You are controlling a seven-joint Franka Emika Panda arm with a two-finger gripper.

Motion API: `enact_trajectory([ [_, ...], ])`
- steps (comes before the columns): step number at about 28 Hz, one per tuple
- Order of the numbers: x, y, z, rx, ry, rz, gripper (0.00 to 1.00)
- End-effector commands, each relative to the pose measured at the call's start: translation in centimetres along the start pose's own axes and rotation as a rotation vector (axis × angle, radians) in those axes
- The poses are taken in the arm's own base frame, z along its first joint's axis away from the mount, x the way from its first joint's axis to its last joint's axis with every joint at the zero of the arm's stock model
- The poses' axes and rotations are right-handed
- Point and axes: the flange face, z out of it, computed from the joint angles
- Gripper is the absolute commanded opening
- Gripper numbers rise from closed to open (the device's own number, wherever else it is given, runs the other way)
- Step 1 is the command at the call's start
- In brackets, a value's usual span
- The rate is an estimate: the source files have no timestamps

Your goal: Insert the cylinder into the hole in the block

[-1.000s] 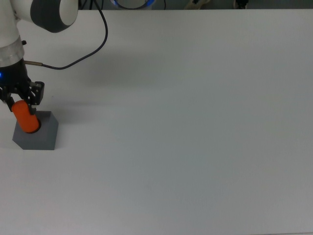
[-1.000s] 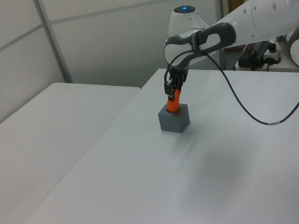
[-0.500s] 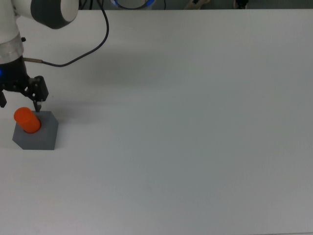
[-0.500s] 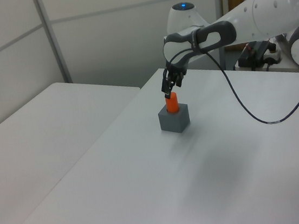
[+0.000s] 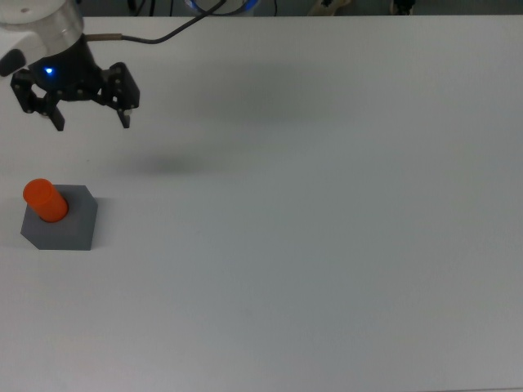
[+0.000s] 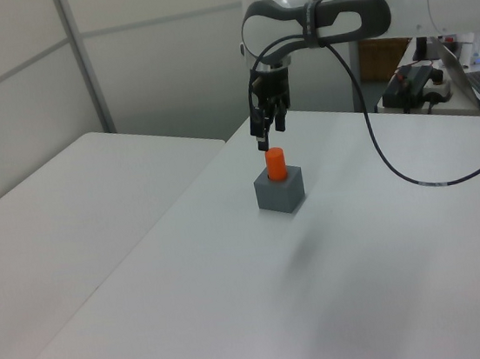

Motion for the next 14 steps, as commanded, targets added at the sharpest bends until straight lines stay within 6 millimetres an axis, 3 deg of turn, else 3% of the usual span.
enact_trajectory([
  [1, 0.2, -3.3, -0.1, -0.049, -0.060, -0.012, 1.00],
  [4, 0.3, -5.1, -0.1, -0.100, -0.081, -0.018, 1.00],
  [14, 0.3, -5.3, 0.2, -0.107, -0.090, -0.023, 1.00],
])
